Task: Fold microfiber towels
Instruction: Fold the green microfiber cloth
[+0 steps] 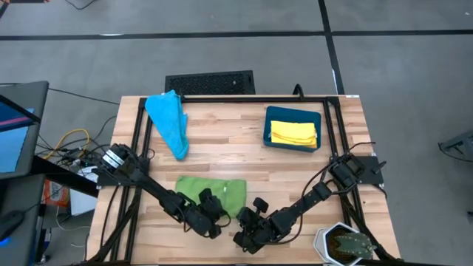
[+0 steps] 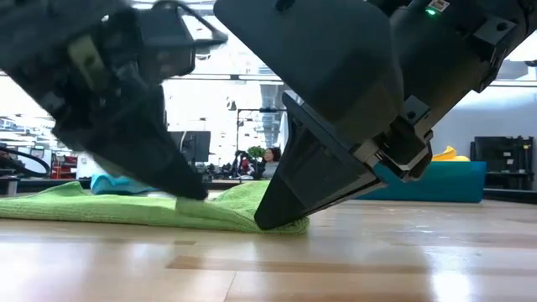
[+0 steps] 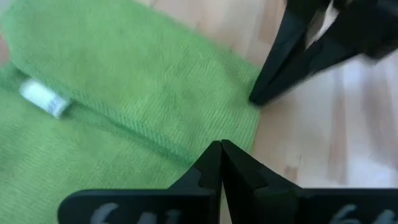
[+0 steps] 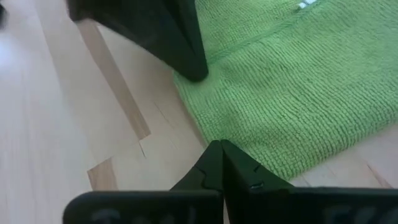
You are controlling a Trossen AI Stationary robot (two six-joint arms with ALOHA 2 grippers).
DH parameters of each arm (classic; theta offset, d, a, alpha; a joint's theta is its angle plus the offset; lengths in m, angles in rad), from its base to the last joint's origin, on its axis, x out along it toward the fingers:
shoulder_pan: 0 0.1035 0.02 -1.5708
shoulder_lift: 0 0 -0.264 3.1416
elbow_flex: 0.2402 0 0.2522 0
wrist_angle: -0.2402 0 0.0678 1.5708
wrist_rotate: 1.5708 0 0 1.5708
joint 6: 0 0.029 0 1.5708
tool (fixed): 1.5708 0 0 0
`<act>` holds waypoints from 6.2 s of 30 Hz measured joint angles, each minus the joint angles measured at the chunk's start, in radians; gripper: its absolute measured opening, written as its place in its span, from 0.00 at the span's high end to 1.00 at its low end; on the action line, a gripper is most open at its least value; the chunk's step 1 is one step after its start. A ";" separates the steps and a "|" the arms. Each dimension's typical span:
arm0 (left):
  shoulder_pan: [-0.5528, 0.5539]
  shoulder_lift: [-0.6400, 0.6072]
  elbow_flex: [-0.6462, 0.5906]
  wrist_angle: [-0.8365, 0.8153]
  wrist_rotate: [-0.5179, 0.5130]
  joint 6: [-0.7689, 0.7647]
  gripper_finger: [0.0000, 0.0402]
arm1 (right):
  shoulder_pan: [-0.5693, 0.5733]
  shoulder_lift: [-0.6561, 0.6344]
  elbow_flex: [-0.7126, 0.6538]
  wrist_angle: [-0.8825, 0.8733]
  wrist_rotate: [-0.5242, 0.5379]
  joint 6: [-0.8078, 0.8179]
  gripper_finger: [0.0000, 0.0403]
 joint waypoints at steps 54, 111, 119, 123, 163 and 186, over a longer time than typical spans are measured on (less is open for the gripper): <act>0.187 -0.154 0.025 -0.014 0.371 0.179 0.50 | 0.018 -0.803 -0.001 -0.914 0.302 0.416 0.38; 0.401 -0.205 0.054 -0.293 0.380 0.482 0.81 | -0.182 -0.266 -0.217 -0.100 -0.263 0.700 0.38; 0.234 -0.385 -0.081 -0.457 0.378 0.278 0.89 | -0.129 -0.274 -0.217 -0.112 -0.248 0.700 0.38; 0.140 -0.419 -0.212 -0.408 0.266 0.055 0.98 | -0.096 -0.306 -0.217 -0.124 -0.247 0.699 0.38; 0.138 -0.096 -0.111 -0.005 0.237 -0.049 1.00 | 0.062 -0.297 -0.222 -0.303 -0.273 0.950 0.38; 0.168 -0.353 -0.108 -0.248 0.378 -0.032 1.00 | 0.015 -0.253 -0.217 -0.208 -0.324 0.906 0.79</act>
